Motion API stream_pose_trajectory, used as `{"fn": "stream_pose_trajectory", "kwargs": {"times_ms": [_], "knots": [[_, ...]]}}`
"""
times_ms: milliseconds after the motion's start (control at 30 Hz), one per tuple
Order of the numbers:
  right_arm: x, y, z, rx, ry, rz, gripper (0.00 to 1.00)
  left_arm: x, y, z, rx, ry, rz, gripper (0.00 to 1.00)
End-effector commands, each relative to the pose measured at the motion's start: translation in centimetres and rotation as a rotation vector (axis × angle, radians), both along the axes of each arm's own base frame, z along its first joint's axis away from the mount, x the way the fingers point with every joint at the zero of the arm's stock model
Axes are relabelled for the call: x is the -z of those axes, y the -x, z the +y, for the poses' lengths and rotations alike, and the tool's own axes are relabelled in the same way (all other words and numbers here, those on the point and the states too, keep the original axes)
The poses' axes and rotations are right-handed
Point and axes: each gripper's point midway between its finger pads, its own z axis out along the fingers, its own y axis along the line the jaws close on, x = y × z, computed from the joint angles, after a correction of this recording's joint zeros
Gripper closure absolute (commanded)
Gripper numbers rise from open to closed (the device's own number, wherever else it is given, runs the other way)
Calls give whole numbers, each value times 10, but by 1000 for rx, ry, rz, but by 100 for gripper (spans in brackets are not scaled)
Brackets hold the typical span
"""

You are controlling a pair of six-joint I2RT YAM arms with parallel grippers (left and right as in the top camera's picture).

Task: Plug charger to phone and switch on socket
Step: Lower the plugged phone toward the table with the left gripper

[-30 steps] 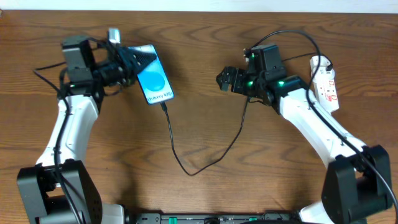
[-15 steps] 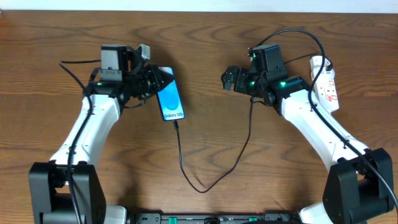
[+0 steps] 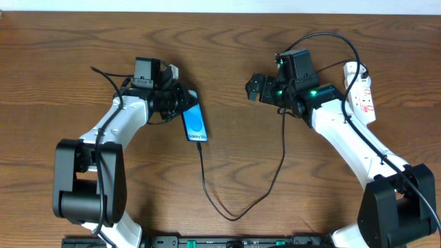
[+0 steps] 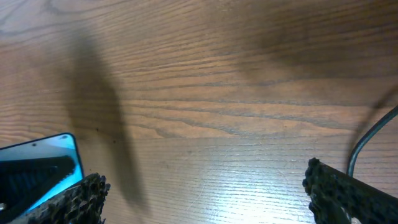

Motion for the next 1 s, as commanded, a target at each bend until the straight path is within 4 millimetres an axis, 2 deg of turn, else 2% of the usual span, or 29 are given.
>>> {"fn": "stream_pose_trajectory", "kwargs": {"times_ms": [0, 367, 967], "knots": [[-4, -1, 2, -16, 18, -21, 1, 5, -3, -1, 14, -3, -1, 93], [-4, 0, 2, -18, 20, -20, 1, 36, -2, 10, -18, -77, 56, 93], [-3, 1, 2, -18, 22, -14, 1, 45, 0, 19, -20, -138, 67, 93]]}}
